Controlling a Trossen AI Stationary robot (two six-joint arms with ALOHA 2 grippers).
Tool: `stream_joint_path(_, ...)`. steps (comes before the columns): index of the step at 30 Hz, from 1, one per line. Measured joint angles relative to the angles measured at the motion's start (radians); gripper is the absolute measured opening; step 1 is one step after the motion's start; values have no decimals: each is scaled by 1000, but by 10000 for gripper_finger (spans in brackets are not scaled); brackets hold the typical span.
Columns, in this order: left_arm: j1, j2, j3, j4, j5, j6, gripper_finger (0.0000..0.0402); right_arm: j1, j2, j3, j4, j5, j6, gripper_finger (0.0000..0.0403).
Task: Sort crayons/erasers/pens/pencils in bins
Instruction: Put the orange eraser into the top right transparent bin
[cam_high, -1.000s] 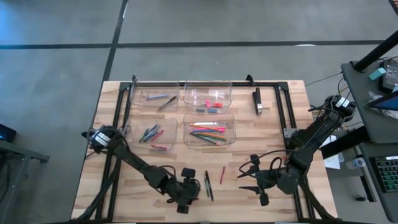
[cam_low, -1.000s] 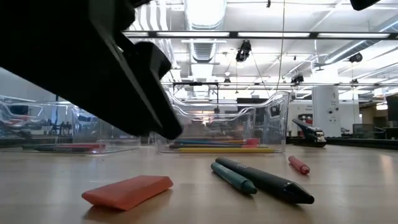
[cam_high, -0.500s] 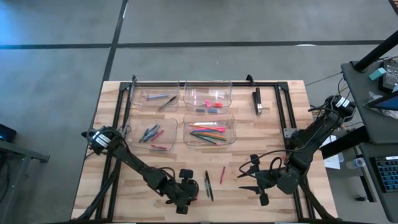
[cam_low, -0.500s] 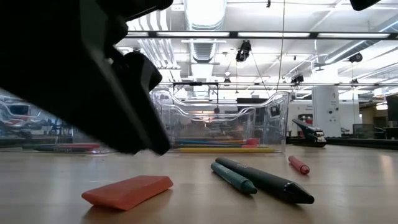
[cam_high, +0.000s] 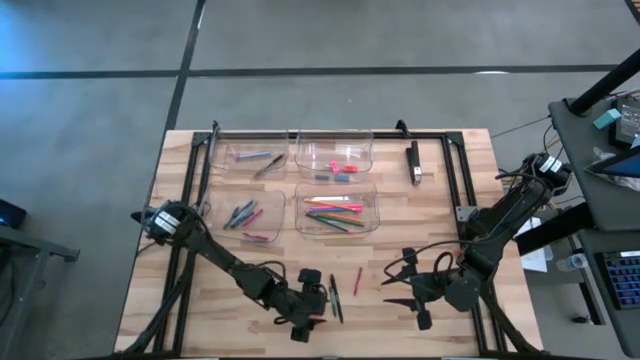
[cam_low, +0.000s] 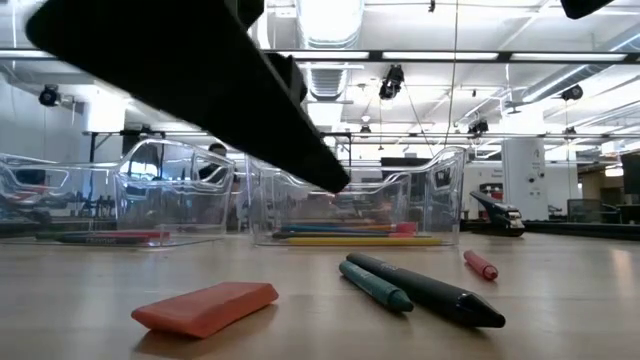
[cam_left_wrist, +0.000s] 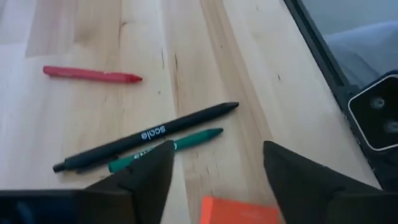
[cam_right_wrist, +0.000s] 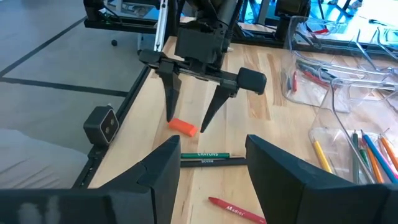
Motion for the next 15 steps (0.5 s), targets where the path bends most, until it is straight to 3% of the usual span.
stream_joint_path(7,0,-2,13,-108,3,3,317,0,0,0,0,0,2,171)
stream_joint_path(15,-4,30,3,-140,-16,-24,322,0,0,-4,0,0,3,171)
